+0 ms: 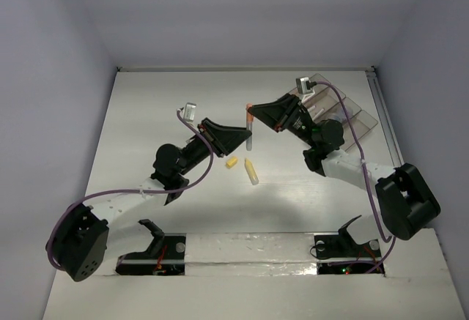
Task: Sort the stationery into containers
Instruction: Close the pen cap on the pen.
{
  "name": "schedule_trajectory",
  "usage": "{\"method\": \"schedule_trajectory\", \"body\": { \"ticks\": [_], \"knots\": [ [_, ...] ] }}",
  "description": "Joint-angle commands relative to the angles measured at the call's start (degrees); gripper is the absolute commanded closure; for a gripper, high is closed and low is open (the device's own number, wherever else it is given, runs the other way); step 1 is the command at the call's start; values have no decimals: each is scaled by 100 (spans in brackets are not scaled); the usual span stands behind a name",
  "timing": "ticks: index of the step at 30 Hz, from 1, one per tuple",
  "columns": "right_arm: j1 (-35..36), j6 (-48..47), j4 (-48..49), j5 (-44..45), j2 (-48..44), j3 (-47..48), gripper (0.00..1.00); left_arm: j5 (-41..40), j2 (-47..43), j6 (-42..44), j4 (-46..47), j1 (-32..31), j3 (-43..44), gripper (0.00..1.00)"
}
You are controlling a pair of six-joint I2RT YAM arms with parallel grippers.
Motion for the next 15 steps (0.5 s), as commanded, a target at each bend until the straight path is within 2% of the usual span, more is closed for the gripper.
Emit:
{"method": "schedule_trajectory", "body": {
  "ticks": [1, 12, 15],
  "knots": [
    [73, -185, 2052, -614, -114, -86, 81, -68, -264, -37, 626, 272, 347, 100],
    [125, -923, 620, -1159, -518, -69, 87, 90, -545, -81, 186, 676, 523, 100],
    [126, -889, 610, -1291, -448, -60, 88, 161, -484, -90, 186, 730, 646, 100]
  ]
}}
